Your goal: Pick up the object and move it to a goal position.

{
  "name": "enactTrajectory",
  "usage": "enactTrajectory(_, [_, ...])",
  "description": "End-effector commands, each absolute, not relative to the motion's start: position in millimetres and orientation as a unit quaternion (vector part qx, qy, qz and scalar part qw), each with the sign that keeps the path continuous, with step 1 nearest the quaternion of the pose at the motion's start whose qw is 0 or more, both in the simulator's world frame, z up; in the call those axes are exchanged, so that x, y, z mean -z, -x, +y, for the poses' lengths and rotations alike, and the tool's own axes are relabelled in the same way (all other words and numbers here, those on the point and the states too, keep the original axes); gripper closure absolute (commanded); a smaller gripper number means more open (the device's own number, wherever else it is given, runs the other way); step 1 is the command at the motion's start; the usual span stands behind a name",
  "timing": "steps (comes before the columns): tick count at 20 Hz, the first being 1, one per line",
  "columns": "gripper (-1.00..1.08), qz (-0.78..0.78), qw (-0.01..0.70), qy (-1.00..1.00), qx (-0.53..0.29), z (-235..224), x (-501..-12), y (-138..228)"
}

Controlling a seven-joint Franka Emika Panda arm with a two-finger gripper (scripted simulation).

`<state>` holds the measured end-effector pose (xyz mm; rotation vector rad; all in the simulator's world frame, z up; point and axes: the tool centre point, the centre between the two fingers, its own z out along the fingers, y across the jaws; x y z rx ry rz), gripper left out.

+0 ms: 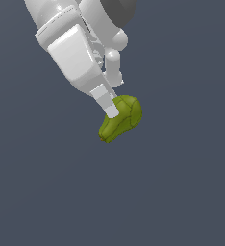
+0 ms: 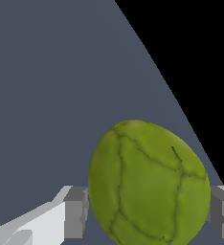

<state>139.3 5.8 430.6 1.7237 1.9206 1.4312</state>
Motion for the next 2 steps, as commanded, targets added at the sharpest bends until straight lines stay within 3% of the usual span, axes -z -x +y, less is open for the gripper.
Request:
enactTrajectory(1, [1.08, 0.649, 0.096, -0.578, -0.486, 6.0, -434.4, -139.3])
enactTrajectory(2, [1.08, 0.649, 0.096, -0.578, -0.486, 5.9, -434.3, -139.5])
